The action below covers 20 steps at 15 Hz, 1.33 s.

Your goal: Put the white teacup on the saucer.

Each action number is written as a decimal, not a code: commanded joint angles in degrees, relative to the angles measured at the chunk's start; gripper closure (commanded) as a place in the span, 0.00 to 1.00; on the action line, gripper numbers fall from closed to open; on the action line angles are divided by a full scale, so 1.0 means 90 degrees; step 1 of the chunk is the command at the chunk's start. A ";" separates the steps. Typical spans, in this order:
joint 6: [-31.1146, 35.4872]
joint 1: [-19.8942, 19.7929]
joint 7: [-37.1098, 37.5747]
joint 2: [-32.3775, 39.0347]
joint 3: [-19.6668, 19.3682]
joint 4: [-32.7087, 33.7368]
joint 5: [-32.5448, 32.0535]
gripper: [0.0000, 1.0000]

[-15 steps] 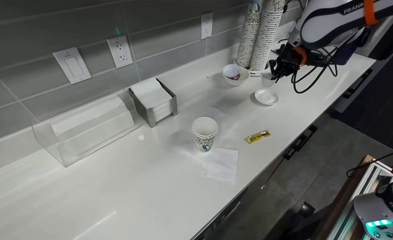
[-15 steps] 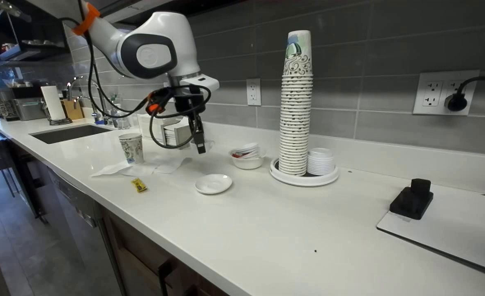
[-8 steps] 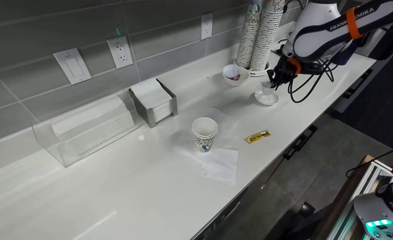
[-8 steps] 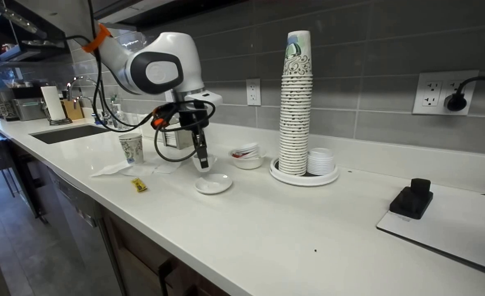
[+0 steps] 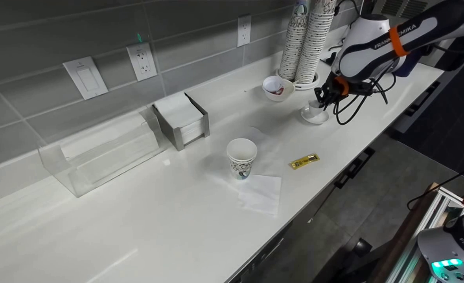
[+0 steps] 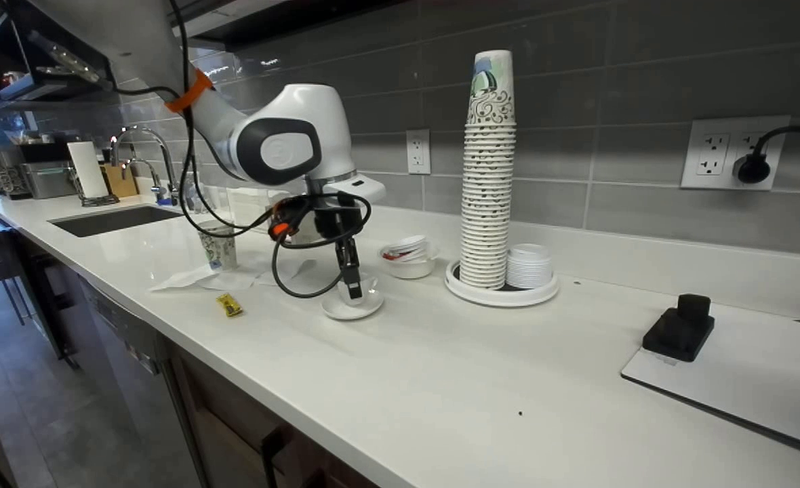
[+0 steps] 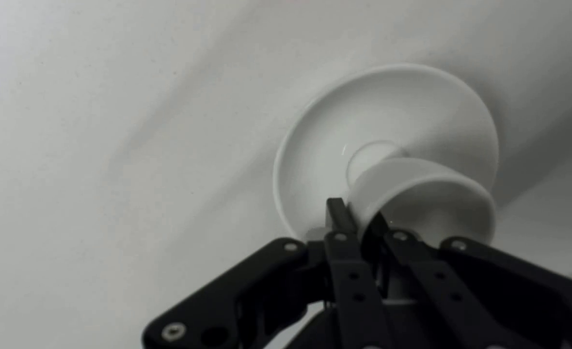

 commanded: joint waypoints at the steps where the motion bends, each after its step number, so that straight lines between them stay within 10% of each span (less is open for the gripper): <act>1: -0.0089 -0.0126 -0.0250 0.0024 0.0023 0.0159 0.0442 0.98; 20: -0.0237 -0.0253 -0.0940 -0.0088 -0.0023 0.0027 0.0550 0.98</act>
